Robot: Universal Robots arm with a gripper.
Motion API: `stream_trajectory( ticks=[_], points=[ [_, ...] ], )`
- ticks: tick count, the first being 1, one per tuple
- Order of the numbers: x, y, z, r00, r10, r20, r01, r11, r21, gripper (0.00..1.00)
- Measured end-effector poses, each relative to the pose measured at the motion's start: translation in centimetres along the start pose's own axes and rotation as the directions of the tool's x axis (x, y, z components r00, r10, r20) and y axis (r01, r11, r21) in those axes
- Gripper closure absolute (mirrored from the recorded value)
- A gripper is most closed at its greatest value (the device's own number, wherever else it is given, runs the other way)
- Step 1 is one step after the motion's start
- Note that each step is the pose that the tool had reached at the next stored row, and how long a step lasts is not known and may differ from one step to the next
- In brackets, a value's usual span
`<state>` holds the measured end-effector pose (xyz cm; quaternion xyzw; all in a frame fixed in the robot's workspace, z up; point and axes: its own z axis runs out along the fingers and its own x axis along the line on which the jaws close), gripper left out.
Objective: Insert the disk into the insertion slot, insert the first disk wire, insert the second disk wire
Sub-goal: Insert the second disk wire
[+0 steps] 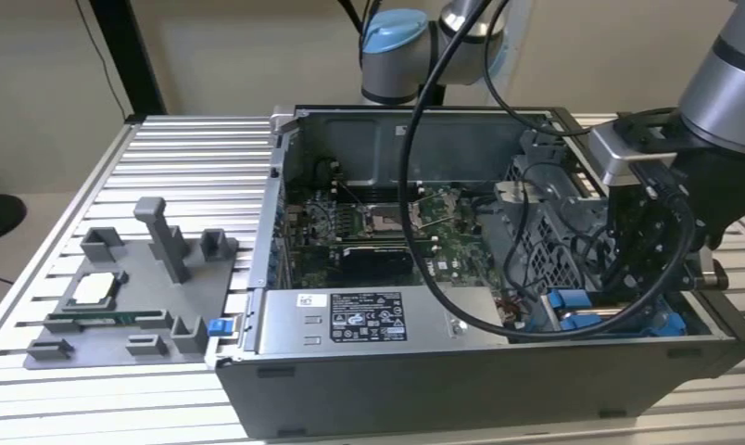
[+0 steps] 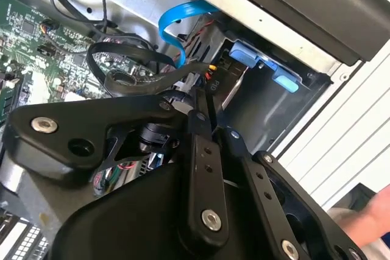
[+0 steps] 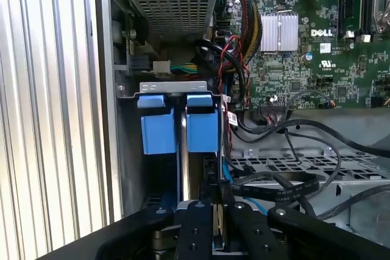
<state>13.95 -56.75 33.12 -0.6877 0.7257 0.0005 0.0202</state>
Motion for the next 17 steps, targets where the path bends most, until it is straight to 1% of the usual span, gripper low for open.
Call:
stream_trajectory(
  ticks=[1, 2, 3, 4, 5, 6, 7, 9, 17],
  points=[
    [-0.02, -0.01, 0.16, 1.0, 0.0, 0.0043, 0.0, 1.0, 0.0001, 0.0],
    [0.04, -0.02, 0.38, 1.0, 0.0, 0.0075, 0.0, 1.0, -0.0002, 0.0],
    [0.07, -0.02, 0.38, 1.0, 0.0, 0.0071, 0.0, 1.0, -0.0004, 0.0],
    [0.09, -0.01, 0.29, 1.0, 0.0, 0.006, 0.0, 1.0, -0.0003, 0.0],
    [0.09, 0.0, 0.15, 1.0, 0.0, 0.0064, 0.0, 1.0, -0.0004, 0.0],
    [0.09, -0.01, -0.17, 1.0, 0.0, 0.0072, 0.0, 1.0, -0.0006, 0.0],
    [0.08, -0.01, -0.63, 1.0, 0.0, 0.0076, 0.0, 1.0, -0.0006, 0.0],
    [0.05, -0.04, -1.62, 1.0, 0.0, 0.0059, 0.0, 1.0, -0.0004, 0.0],
    [-0.07, -0.15, -5.27, 1.0, 0.0, 0.0057, 0.0, 1.0, -0.0004, 0.0]
  ],
)
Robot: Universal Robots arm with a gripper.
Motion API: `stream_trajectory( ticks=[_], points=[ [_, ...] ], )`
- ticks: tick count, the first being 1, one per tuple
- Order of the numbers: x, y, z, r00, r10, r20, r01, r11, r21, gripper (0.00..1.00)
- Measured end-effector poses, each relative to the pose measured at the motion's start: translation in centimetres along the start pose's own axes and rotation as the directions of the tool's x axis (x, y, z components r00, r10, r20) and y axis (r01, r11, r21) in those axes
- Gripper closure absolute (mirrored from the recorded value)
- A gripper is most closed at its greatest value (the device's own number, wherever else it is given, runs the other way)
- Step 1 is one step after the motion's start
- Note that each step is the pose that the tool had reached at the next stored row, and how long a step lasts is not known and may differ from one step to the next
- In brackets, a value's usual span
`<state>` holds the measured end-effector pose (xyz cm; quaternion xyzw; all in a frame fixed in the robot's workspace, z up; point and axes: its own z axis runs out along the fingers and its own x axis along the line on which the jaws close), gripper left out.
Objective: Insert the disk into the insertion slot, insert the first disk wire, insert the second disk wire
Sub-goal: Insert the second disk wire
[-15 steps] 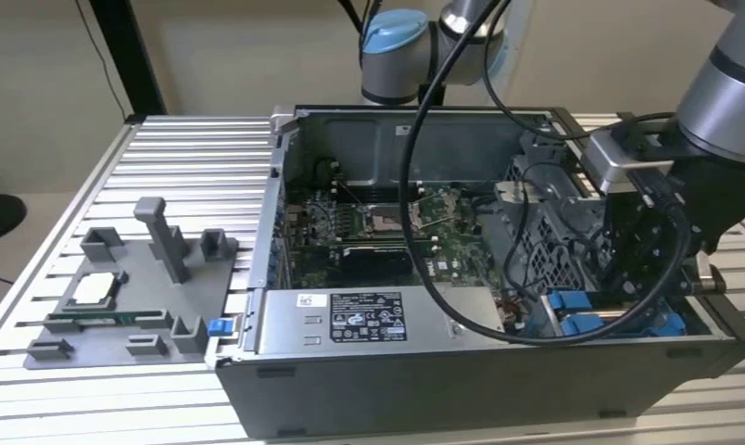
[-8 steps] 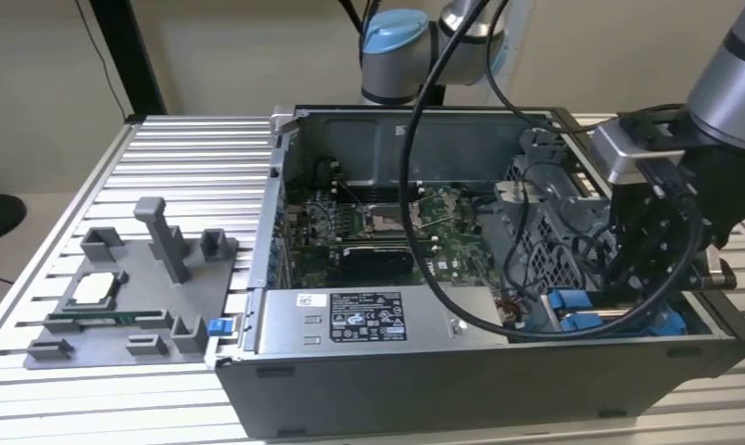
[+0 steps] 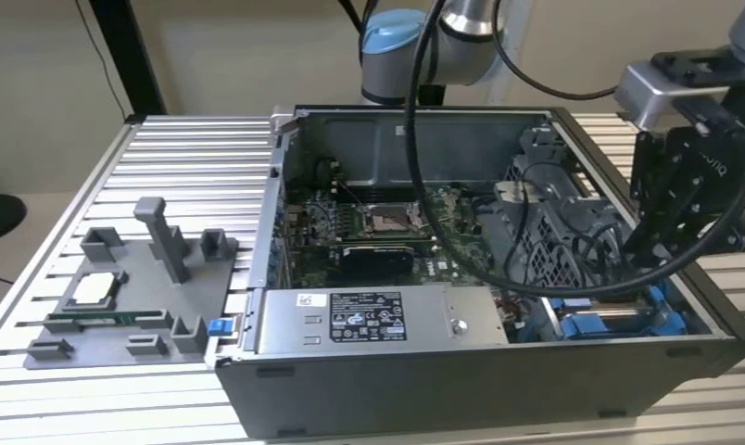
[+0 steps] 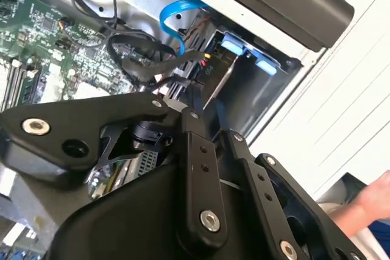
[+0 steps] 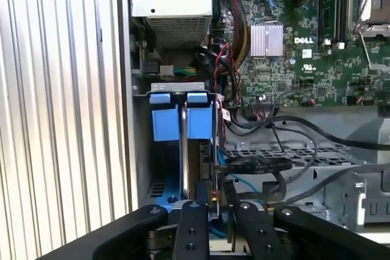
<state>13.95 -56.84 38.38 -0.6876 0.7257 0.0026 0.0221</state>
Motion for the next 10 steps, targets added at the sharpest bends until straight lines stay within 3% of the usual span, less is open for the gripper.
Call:
stream_trajectory(
  ticks=[3, 10],
  points=[
    [-0.05, -0.04, -1.25, 1.0, 0.0, 0.0001, 0.0, 1.0, 0.0, 0.0],
    [-0.05, -0.04, -1.4, 1.0, 0.0, 0.0001, 0.0, 1.0, 0.0, 0.0]
  ],
)
